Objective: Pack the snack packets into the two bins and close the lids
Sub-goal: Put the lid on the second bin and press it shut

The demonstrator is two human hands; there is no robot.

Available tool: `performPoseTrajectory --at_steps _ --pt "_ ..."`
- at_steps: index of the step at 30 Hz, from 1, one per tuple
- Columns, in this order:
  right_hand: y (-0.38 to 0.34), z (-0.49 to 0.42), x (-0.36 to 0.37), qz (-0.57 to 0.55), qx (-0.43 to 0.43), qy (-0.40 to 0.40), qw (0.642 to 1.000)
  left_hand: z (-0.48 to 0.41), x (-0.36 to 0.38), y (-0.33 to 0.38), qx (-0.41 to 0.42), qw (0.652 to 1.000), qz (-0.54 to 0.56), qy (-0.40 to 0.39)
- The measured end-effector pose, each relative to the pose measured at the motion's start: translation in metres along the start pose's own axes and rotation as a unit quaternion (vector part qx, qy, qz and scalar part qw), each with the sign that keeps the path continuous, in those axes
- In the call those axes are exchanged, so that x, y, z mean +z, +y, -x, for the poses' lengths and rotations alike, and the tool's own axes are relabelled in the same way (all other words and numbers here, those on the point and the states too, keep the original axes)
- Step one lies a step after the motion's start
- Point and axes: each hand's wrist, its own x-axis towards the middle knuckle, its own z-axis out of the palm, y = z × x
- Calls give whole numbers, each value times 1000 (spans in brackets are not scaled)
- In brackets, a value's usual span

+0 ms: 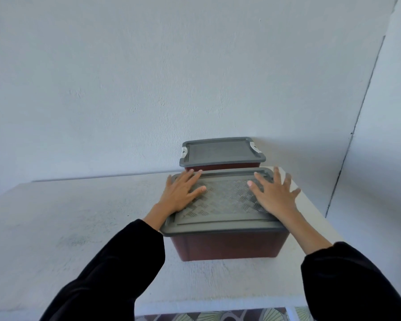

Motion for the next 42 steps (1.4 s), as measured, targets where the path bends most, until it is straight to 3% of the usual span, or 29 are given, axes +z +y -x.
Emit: performPoseTrajectory --at_steps 3,5,8,11,15,18,21,27,32,42 --pt "2 -2 2 -15 50 -38 998 8 -2 -5 -170 982 80 6" --pt "2 -6 4 -20 70 -44 996 14 -6 -7 -276 936 217 -25" --pt "1 -12 3 -55 101 -31 993 15 -16 -11 -330 858 389 -56" --pt "-1 -11 3 -106 113 8 988 17 -31 -10 -339 827 447 -40" --pt "-3 -6 3 -115 85 67 987 22 -33 14 -301 884 355 -45" --pt "-4 -2 2 -79 47 89 992 19 -22 31 -280 938 198 -45" --pt "-4 0 4 -30 11 80 996 19 -12 42 -249 966 57 -48" --pt "-6 -1 6 30 4 60 998 25 2 46 -211 976 -30 -35" --pt "-9 -6 11 47 23 41 998 27 4 47 -204 978 -28 -31" --pt "2 -12 8 -18 49 22 998 28 4 47 -185 979 -65 -54"
